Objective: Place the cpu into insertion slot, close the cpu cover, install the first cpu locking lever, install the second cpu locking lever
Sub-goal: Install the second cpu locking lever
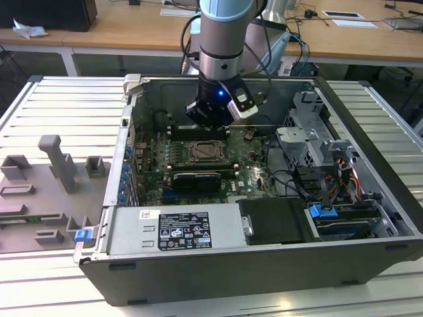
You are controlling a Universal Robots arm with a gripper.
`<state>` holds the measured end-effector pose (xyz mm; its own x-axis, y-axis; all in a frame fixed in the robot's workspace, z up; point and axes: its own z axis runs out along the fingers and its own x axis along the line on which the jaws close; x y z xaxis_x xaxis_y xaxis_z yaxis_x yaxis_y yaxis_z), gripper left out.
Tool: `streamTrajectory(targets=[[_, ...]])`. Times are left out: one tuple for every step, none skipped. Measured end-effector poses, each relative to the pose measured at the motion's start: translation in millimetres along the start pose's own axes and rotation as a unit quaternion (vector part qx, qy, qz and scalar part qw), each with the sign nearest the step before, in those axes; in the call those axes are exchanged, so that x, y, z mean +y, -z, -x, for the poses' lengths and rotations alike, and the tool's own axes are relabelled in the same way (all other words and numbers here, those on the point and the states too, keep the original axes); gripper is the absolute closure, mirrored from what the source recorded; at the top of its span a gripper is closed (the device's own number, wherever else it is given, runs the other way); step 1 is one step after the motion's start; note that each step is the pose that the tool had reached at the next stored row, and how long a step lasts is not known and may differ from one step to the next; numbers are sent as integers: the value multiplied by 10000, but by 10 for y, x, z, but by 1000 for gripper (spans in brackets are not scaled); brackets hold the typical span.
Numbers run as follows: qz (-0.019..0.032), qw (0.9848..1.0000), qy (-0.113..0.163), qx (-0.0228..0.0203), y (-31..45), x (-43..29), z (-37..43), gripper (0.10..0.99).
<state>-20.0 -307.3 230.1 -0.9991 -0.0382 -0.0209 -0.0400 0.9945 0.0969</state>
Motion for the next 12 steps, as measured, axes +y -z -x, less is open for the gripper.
streamTrajectory(targets=[[0, 10000, 0, 0, 13, 1, 0, 980], [1, 10000, 1, 0, 16, 0, 1, 980], [1, 10000, 2, 0, 17, -4, 1, 980], [0, 10000, 0, 0, 19, -25, -1, 980], [0, 10000, 0, 0, 22, -60, -2, 980], [0, 10000, 0, 0, 24, -79, -3, 980], [0, 10000, 1, 0, 25, -94, -3, 980], [0, 10000, 0, 0, 27, -113, -4, 980], [0, 10000, 0, 0, 27, -126, -5, 980], [0, 10000, 0, 0, 28, -137, -5, 980], [0, 10000, 0, 0, 28, -143, -5, 980], [0, 10000, 0, 6, 29, -149, -5, 980]])
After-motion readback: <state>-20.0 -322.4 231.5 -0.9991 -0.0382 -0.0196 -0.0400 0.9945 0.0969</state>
